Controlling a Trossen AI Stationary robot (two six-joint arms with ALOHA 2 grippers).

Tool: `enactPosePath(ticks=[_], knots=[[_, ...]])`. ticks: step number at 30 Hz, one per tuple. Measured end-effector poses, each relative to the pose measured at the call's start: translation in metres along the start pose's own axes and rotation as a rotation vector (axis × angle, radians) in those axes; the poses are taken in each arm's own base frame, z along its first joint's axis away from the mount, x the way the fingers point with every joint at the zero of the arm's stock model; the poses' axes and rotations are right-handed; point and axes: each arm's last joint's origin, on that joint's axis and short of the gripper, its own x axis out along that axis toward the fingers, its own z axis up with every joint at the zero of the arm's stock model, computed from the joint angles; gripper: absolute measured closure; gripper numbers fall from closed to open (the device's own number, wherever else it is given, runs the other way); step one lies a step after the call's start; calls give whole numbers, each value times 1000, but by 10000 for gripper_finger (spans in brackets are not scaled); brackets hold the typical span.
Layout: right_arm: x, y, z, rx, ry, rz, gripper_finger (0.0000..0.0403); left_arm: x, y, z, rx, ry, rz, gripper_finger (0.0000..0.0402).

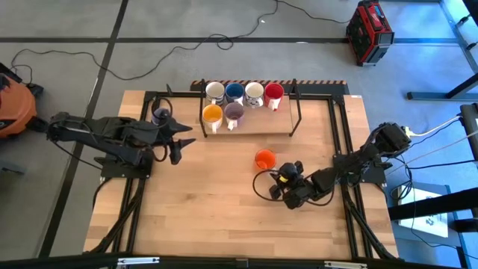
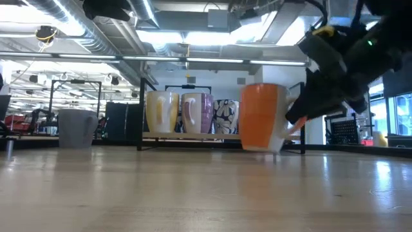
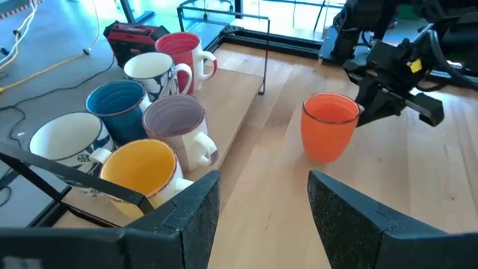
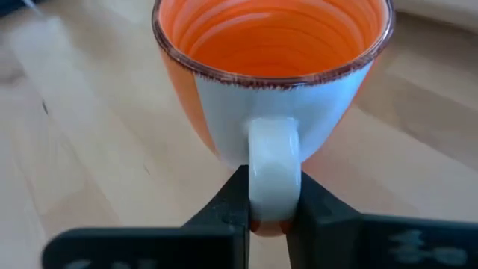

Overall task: Place coffee mugs
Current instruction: Put the orange mug on the shelf

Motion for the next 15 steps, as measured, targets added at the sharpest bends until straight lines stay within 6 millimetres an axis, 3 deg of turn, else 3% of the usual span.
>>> enactPosePath(ticks=[8, 15], knots=[[-4, 20, 40, -8, -33, -99, 372, -5, 3, 0, 13, -18, 1, 205], [5, 22, 86, 36, -87, -216, 372, -4, 3, 0, 9, -16, 10, 205]])
